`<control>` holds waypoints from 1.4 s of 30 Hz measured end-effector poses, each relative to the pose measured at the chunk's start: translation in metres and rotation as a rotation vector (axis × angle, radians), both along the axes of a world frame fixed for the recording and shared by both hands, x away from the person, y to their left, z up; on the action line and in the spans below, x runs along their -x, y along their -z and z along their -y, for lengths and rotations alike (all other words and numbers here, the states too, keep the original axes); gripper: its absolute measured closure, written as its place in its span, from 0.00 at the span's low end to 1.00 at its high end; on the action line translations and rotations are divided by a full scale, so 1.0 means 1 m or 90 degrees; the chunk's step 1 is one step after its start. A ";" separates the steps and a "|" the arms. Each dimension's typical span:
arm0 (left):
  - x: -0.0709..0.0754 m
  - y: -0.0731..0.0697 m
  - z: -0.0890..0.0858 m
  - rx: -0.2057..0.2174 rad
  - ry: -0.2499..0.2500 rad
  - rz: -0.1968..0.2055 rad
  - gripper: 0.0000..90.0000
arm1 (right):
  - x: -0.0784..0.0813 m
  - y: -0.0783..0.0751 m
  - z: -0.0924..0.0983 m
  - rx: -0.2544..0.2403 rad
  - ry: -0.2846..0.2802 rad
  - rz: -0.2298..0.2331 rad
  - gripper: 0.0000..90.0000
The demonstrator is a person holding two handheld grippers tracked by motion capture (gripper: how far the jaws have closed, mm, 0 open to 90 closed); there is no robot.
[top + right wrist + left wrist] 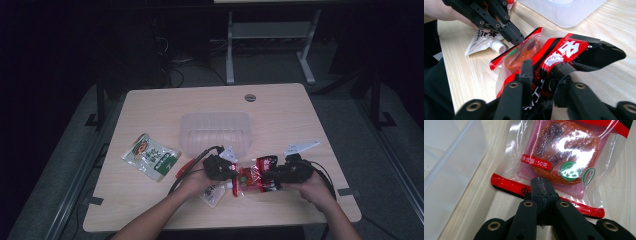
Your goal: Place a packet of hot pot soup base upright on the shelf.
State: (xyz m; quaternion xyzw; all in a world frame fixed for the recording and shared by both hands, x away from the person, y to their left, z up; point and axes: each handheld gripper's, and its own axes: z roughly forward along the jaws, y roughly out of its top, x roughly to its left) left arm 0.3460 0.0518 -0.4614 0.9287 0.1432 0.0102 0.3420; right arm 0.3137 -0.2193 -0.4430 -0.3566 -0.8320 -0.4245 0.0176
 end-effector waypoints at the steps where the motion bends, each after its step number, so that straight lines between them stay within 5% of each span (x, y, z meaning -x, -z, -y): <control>1: 0.000 0.000 0.000 0.000 -0.001 -0.001 1.00 | 0.000 0.000 -0.001 0.003 -0.002 0.003 0.87; 12: -0.001 0.000 -0.001 0.001 0.001 -0.003 1.00 | 0.000 -0.001 -0.005 0.024 -0.026 0.032 1.00; 19: -0.003 -0.001 -0.002 0.000 0.002 -0.007 1.00 | 0.001 -0.006 0.000 -0.026 -0.038 0.035 1.00; 29: 0.005 -0.017 -0.009 0.037 0.017 -0.015 1.00 | 0.005 -0.019 0.011 -0.077 -0.046 0.058 1.00; 42: 0.019 -0.036 -0.055 0.060 -0.026 -0.020 0.70 | 0.008 -0.037 0.002 -0.094 -0.093 0.084 1.00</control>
